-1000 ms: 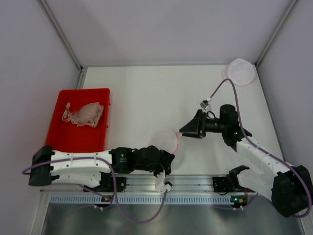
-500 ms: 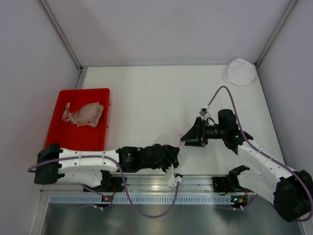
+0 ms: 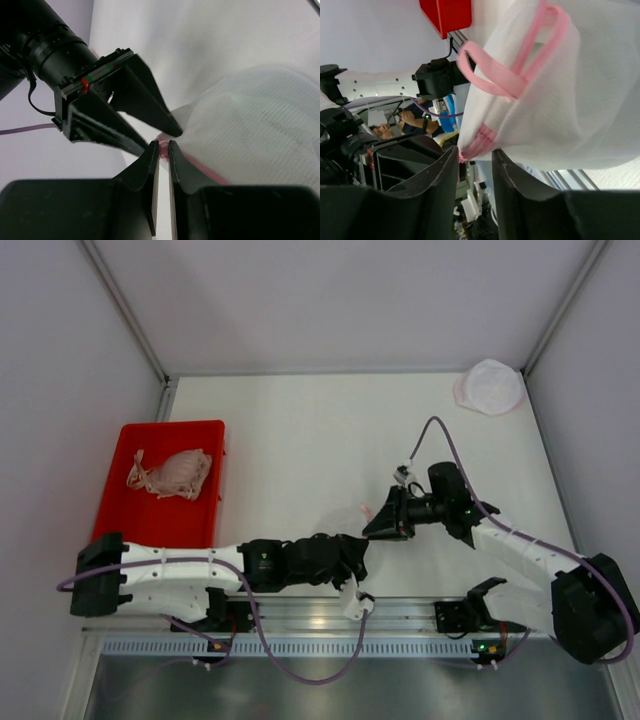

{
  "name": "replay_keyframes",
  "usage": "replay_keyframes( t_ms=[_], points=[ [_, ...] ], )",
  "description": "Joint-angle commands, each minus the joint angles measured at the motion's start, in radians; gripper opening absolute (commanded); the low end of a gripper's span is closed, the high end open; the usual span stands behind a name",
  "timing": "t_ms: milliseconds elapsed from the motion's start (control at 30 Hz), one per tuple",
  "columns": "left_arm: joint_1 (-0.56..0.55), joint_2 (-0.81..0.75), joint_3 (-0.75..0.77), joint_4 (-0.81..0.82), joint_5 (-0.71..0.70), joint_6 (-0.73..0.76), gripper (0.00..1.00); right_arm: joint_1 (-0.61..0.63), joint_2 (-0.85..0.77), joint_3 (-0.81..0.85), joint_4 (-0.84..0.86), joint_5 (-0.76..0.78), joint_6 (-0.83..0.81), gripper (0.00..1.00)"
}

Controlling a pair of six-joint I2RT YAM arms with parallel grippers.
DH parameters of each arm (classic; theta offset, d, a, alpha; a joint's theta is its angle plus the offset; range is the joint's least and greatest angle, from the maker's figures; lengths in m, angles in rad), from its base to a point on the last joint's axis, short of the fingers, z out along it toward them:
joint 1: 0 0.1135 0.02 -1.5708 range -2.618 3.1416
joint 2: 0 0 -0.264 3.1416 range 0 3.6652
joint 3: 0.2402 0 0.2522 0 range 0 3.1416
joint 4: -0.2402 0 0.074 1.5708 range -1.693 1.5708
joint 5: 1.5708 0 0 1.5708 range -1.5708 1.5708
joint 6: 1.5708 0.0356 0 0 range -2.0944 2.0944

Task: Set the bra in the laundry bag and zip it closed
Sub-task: Zip the zipper on the laundry bag.

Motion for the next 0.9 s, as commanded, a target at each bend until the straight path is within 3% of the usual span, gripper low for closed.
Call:
replay_keyframes(
  t_ms=[0, 67, 167, 533, 567, 733, 767, 867],
  points=[
    [-0.003, -0.031, 0.033, 0.065, 0.029, 0.013, 0.00, 0.015, 0.024, 0.078, 0.049, 0.006, -0.017, 0.31],
    [-0.005, -0.057, 0.016, 0.051, 0.061, 0.027, 0.00, 0.012, 0.035, 0.110, 0.031, 0.012, -0.040, 0.15],
    [-0.005, -0.083, -0.003, 0.014, 0.084, 0.027, 0.00, 0.001, 0.067, 0.178, -0.027, 0.015, -0.105, 0.00],
    [-0.006, -0.124, -0.049, -0.067, 0.090, -0.074, 0.00, -0.102, 0.256, 0.450, -0.133, -0.043, -0.310, 0.00],
    [-0.006, -0.120, -0.053, -0.067, 0.081, -0.079, 0.00, -0.105, 0.265, 0.466, -0.147, -0.051, -0.316, 0.10],
    [-0.003, -0.082, -0.044, -0.023, -0.005, -0.105, 0.00, -0.105, 0.253, 0.475, -0.297, -0.053, -0.379, 0.91],
    [-0.002, -0.074, -0.039, -0.017, -0.008, -0.104, 0.00, -0.105, 0.245, 0.473, -0.320, -0.049, -0.393, 0.99],
    [0.012, -0.065, -0.039, 0.019, -0.022, -0.093, 0.00, -0.107, 0.207, 0.458, -0.409, -0.034, -0.444, 1.00]
  ],
)
